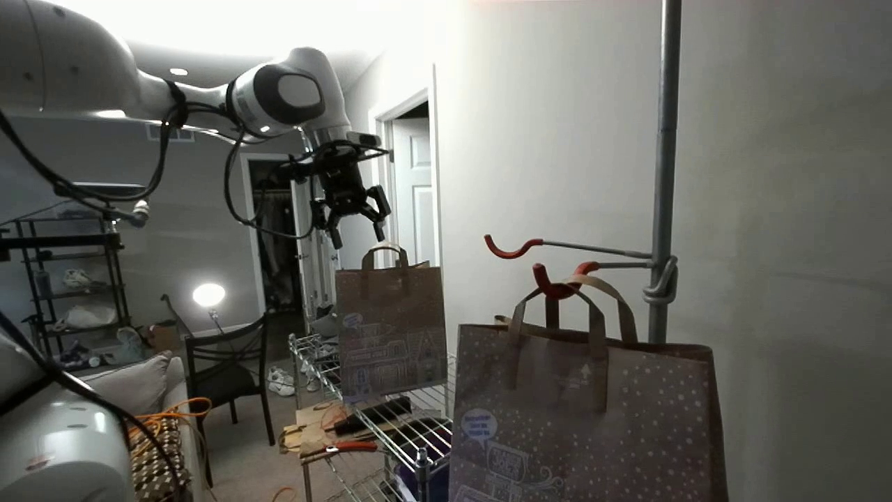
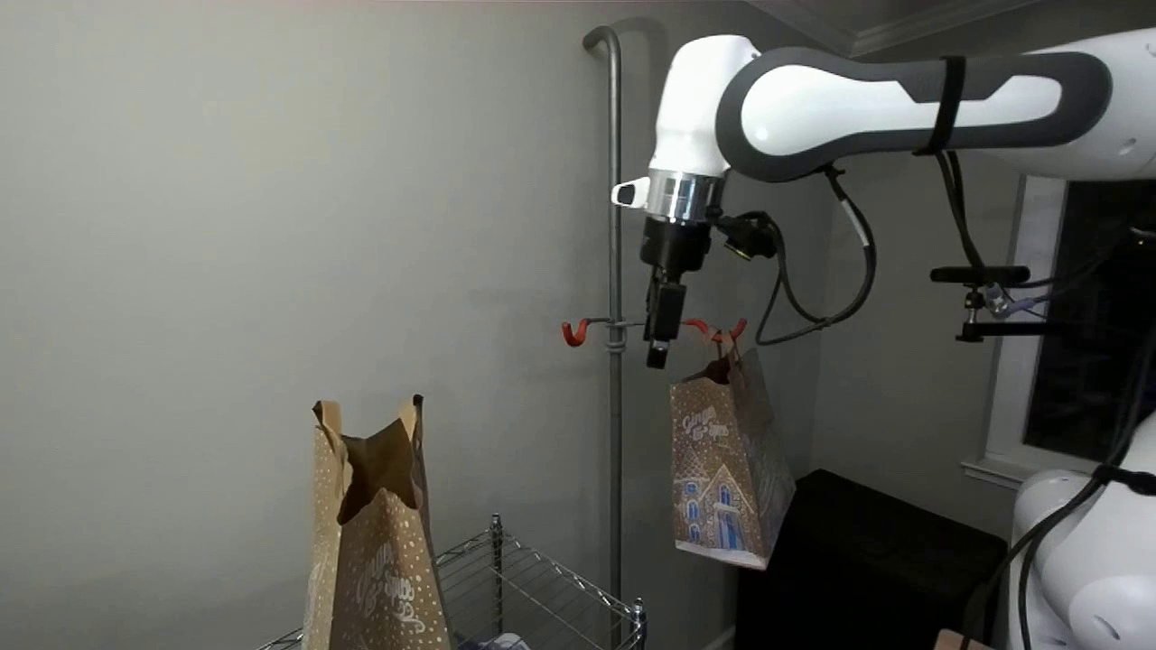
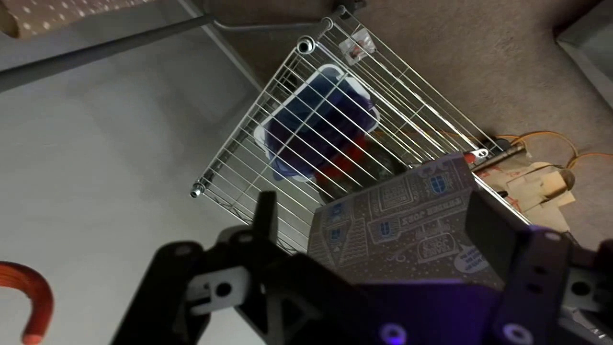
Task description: Put the paper bags on the hanger
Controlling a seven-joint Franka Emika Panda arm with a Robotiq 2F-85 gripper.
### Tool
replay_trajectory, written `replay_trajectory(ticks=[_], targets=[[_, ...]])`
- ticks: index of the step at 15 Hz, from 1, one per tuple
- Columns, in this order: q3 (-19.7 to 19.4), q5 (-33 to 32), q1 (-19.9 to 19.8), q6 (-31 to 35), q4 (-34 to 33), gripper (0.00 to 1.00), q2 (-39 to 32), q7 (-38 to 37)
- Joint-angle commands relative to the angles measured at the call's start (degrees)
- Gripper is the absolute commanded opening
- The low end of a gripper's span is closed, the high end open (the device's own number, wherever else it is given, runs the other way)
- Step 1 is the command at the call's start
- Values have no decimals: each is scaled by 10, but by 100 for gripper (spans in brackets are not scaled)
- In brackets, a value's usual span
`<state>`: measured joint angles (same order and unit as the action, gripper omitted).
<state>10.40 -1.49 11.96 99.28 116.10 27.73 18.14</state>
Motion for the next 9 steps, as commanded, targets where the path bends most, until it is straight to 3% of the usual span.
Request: replay_trajectory(ticks=[1,3,9], targets=[[29,22,15,-27,-108,100,-123,-70],[56,-3,2,8,-152,100,-177,-172],[77,-8,31,-18,-317,100,-341,-389]])
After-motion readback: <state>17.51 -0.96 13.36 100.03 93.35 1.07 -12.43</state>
